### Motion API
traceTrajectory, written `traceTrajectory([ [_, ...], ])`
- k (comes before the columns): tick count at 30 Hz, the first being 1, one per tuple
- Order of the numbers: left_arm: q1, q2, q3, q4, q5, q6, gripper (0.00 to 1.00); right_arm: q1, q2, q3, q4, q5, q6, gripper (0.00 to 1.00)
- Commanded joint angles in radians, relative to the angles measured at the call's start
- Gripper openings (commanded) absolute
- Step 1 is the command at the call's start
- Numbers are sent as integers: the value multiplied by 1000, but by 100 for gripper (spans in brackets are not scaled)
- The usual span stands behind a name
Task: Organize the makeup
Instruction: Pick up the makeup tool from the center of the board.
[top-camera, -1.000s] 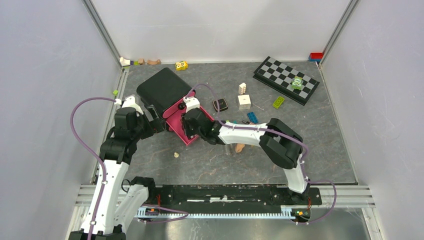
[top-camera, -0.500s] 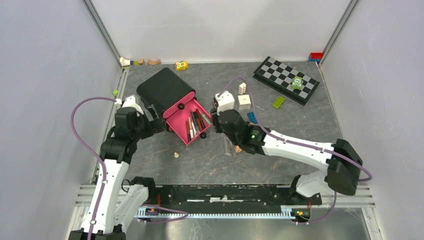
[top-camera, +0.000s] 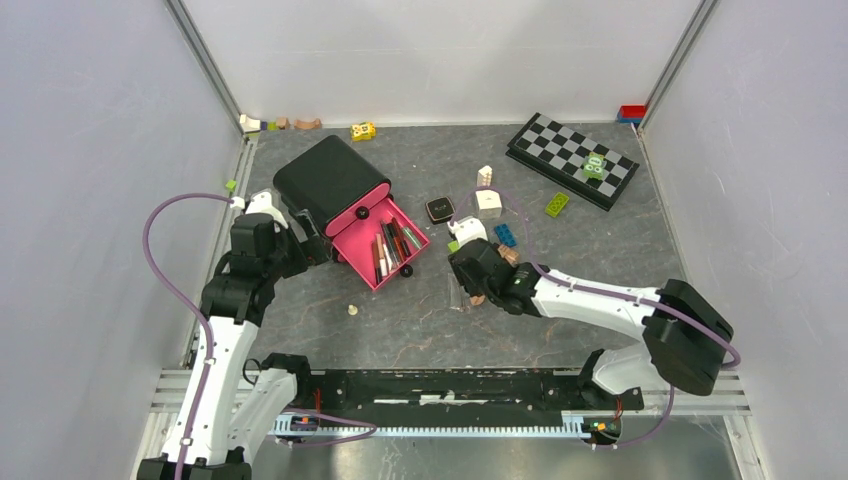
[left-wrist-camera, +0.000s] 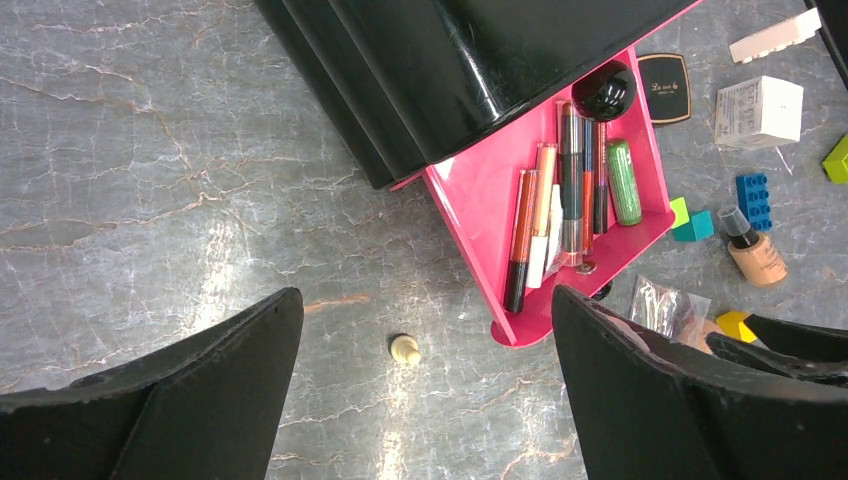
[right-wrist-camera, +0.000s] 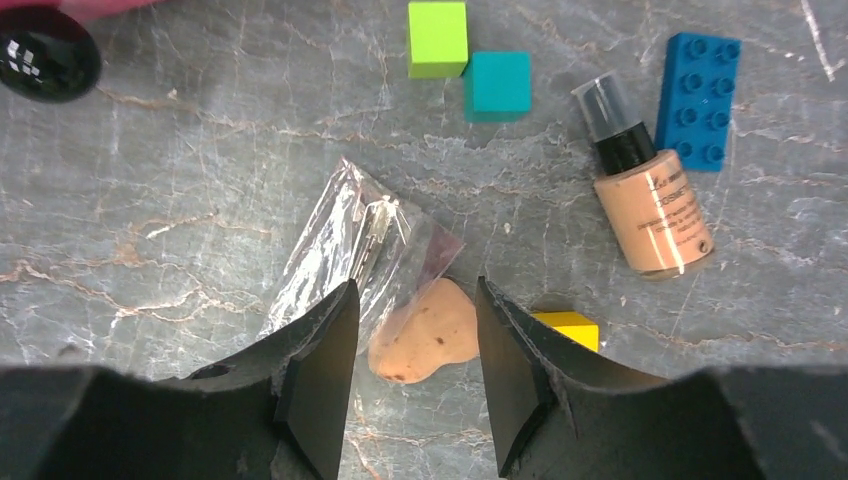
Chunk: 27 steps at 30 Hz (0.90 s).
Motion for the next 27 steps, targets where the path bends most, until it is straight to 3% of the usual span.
traceTrajectory([
  [1,-5,-3,4,25,12,13,100,-26,44,35,34,-36,0,54],
  [12,-5,7,6,24,12,14,100,-168,123,101,38,-233,-83,64],
  [27,-5,8,5,24,12,13,100,-270,200,74,81,-467,-95,63],
])
